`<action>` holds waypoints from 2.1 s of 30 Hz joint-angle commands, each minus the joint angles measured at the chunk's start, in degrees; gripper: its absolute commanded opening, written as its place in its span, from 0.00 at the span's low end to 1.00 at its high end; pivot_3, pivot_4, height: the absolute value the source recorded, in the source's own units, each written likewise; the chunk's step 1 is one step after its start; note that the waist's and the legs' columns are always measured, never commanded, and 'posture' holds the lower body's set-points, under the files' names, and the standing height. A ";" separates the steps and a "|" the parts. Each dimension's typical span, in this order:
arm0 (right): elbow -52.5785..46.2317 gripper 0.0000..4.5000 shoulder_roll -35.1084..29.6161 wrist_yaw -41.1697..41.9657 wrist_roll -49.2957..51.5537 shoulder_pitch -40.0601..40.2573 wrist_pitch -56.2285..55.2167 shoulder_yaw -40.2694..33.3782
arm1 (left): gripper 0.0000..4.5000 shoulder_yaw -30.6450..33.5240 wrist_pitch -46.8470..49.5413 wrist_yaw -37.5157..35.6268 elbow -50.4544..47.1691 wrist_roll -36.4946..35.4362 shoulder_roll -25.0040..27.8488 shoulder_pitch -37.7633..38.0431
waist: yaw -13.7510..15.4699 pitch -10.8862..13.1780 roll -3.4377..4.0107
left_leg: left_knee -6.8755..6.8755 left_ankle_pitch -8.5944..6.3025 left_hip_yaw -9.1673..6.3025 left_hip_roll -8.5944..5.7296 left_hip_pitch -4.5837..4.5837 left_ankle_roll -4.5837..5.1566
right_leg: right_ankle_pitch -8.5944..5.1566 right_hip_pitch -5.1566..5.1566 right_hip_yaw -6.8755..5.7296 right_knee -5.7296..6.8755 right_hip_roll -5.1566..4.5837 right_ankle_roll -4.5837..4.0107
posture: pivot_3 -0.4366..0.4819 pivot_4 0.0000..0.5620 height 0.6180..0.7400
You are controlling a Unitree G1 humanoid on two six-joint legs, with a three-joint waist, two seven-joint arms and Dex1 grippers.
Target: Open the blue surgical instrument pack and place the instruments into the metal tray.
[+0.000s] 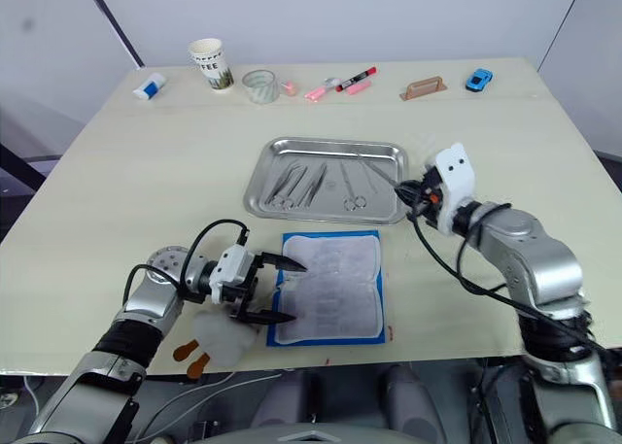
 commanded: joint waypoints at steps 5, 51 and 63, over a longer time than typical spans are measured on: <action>4.54 0.01 10.40 -14.46 -4.88 -6.45 9.35 -0.42 | 1.00 -1.24 0.91 0.52 1.63 3.17 0.24 1.80 | -0.01 -0.01 0.02 | 0.00 0.00 -0.01 0.00 -0.02 0.00 | 0.00 -0.01 -0.02 0.00 -0.01 0.00 | 0.48 0.27 0.98; 18.43 0.79 30.84 -33.68 -13.79 -12.74 2.99 -3.87 | 1.00 -1.24 0.30 1.19 2.20 3.44 -0.27 2.67 | -0.38 -0.01 0.09 | -0.10 0.00 -0.03 0.00 -0.05 0.00 | -0.01 -0.03 -0.08 -0.03 -0.10 0.00 | 0.48 0.27 0.98; 6.15 0.79 25.04 -23.53 -12.36 -9.74 0.39 0.74 | 1.00 -0.28 1.45 0.93 1.27 1.85 -0.36 2.04 | -0.31 0.01 0.11 | -0.11 0.00 -0.07 0.00 -0.09 0.00 | -0.01 -0.05 -0.12 -0.05 -0.10 0.00 | 0.48 0.27 0.98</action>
